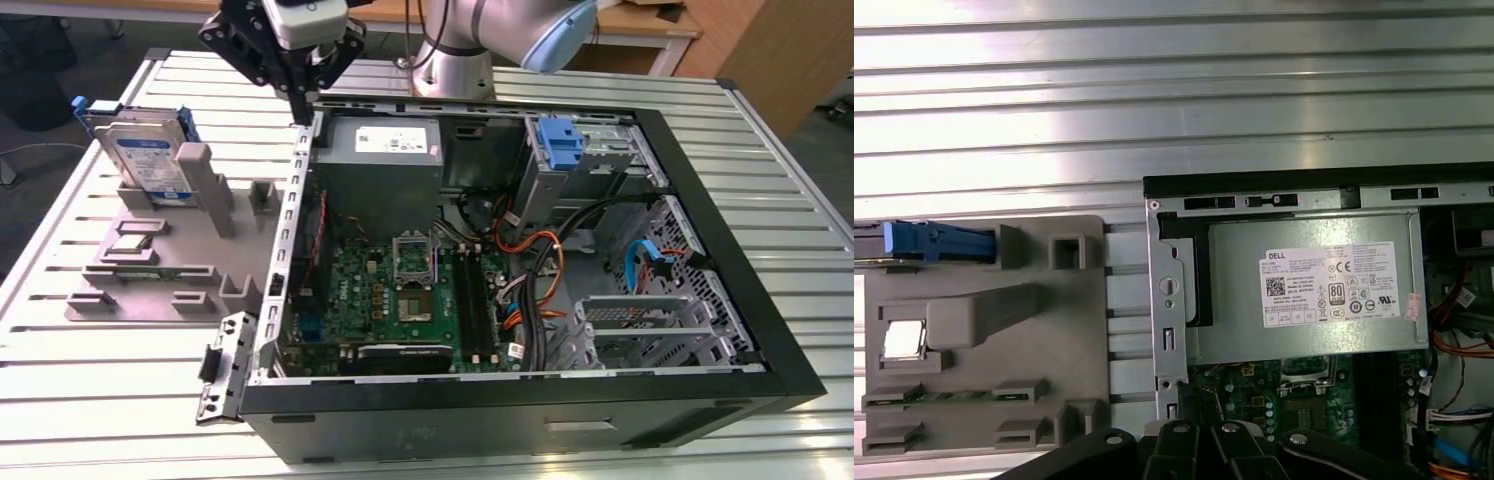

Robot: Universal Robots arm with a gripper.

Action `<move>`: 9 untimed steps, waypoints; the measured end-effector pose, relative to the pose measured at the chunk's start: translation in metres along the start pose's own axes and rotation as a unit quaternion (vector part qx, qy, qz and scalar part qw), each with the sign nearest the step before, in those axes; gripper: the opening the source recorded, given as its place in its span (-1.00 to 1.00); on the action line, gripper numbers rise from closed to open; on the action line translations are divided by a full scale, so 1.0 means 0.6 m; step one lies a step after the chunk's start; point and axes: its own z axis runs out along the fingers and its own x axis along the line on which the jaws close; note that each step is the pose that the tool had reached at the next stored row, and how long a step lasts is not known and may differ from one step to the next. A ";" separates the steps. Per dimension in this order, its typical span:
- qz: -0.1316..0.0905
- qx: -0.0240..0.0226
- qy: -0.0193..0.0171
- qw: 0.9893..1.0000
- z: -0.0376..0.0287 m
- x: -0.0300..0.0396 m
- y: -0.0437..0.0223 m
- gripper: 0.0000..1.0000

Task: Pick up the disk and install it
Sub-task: 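Reach for the disk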

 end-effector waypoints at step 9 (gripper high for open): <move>0.000 0.000 0.000 1.000 0.001 0.009 -0.001 -0.80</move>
